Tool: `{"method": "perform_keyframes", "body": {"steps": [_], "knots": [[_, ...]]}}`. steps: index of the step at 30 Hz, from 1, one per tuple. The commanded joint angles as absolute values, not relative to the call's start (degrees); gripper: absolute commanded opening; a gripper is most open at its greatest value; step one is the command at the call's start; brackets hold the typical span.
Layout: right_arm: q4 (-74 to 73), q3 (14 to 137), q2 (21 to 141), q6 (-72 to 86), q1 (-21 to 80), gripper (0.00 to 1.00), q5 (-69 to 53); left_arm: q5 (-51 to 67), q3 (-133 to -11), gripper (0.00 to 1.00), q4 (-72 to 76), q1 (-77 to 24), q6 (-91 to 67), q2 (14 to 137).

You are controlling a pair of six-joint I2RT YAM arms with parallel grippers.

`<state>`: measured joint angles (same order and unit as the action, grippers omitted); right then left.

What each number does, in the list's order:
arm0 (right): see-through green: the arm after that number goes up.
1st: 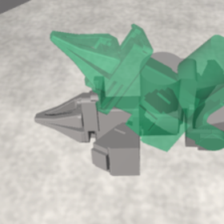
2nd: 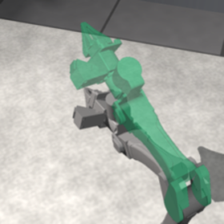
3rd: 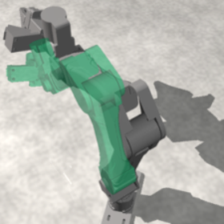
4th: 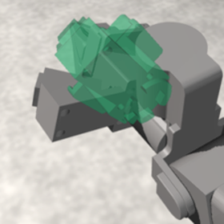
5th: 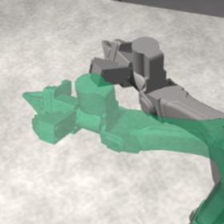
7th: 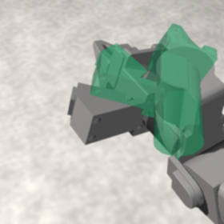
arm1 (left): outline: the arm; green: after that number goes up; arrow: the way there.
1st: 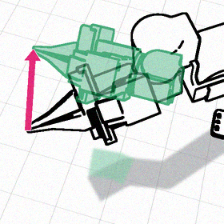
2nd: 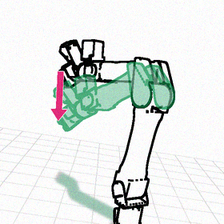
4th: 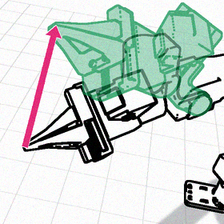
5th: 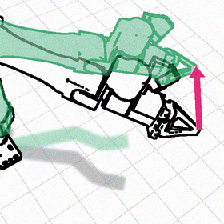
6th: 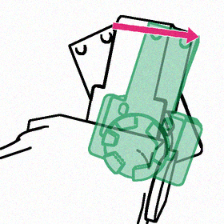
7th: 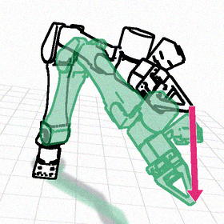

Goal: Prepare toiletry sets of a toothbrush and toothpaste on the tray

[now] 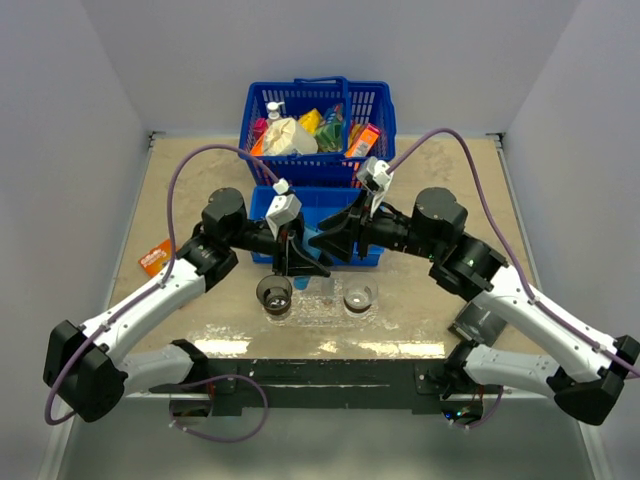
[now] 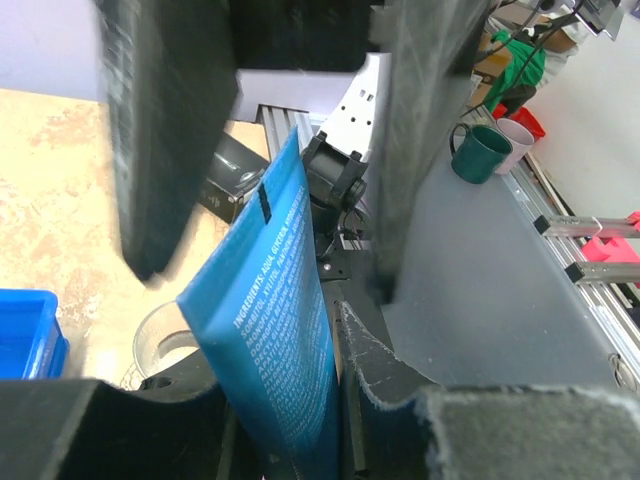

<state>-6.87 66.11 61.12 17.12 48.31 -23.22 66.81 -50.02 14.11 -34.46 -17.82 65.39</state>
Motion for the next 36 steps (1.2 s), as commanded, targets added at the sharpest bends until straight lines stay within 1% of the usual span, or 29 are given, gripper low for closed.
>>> {"method": "perform_keyframes", "body": {"steps": [1, 4, 8, 9, 14, 15, 17, 19, 20, 21, 22, 23, 24, 25, 27, 28, 29, 31, 32, 34, 36], "knots": [[-8.4, 69.6, 59.1, 18.4, 48.1, 0.53, -17.4, 68.5, -50.5, 0.00, 16.3, -34.1, -17.6, 65.3], [-9.7, 70.7, 59.3, 18.5, 48.1, 0.56, -16.7, 68.4, -50.5, 0.00, 16.3, -34.0, -17.6, 65.4], [-10.9, 71.5, 60.9, 18.8, 48.1, 0.55, -17.6, 68.5, -50.6, 0.00, 16.2, -34.1, -17.7, 65.6], [-11.2, 71.9, 61.3, 18.8, 48.1, 0.52, -18.1, 68.5, -50.6, 0.00, 16.3, -34.1, -17.7, 65.6], [-11.4, 72.6, 63.4, 19.1, 48.1, 0.44, -21.1, 68.3, -50.6, 0.00, 16.1, -34.1, -17.5, 65.6], [-11.4, 72.5, 63.5, 19.2, 48.0, 0.41, -21.6, 68.2, -50.6, 0.00, 16.0, -34.1, -17.5, 65.7], [-11.4, 72.6, 63.8, 19.2, 48.1, 0.39, -22.1, 68.0, -50.6, 0.00, 15.9, -34.1, -17.4, 65.7], [-11.7, 72.7, 64.0, 19.2, 48.1, 0.31, -22.8, 67.8, -50.7, 0.00, 15.8, -34.0, -17.3, 65.7], [-11.7, 72.5, 64.1, 19.3, 48.2, 0.18, -22.9, 67.6, -50.7, 0.00, 15.6, -34.0, -17.1, 65.7], [-11.6, 72.4, 64.1, 19.2, 48.1, 0.10, -23.1, 67.4, -50.6, 0.00, 15.5, -34.1, -17.1, 65.7], [-11.5, 72.3, 64.1, 19.3, 48.2, 0.04, -23.0, 67.2, -50.7, 0.00, 15.2, -34.0, -16.7, 65.7], [-11.4, 72.2, 63.9, 19.3, 48.1, 0.00, -22.9, 66.5, -51.0, 0.00, 14.2, -34.0, -15.9, 65.7], [-11.4, 72.2, 63.7, 19.3, 48.2, 0.00, -22.5, 66.1, -51.1, 0.05, 13.7, -34.1, -15.4, 65.7], [-11.4, 72.1, 63.6, 19.4, 48.1, 0.00, -21.5, 65.3, -51.2, 0.21, 13.0, -34.1, -14.8, 65.7], [-11.5, 72.1, 62.8, 19.4, 48.1, 0.00, -19.5, 62.2, -52.0, 0.44, 10.1, -34.0, -12.5, 65.5], [-11.8, 72.1, 62.4, 19.3, 48.1, 0.00, -18.4, 60.9, -52.3, 0.67, 8.9, -34.0, -10.8, 65.5], [-12.0, 72.2, 61.9, 19.3, 48.1, 0.00, -15.6, 57.6, -53.0, 0.75, 6.5, -34.1, -9.9, 65.1], [-13.1, 72.2, 60.6, 19.2, 48.1, 0.00, -12.3, 53.3, -53.5, 0.88, 4.1, -33.8, -8.1, 64.7], [-13.5, 72.4, 60.0, 19.1, 48.1, 0.00, -8.6, 49.3, -53.7, 0.89, 2.8, -33.6, -7.0, 63.8], [-15.4, 72.7, 58.7, 18.2, 48.1, 0.00, -5.2, 45.4, -53.4, 0.93, 2.6, -32.2, -6.6, 62.7], [-16.7, 72.5, 57.9, 17.6, 48.2, 0.00, -1.6, 41.1, -52.6, 0.93, 4.1, -29.9, -7.5, 60.7]]}}
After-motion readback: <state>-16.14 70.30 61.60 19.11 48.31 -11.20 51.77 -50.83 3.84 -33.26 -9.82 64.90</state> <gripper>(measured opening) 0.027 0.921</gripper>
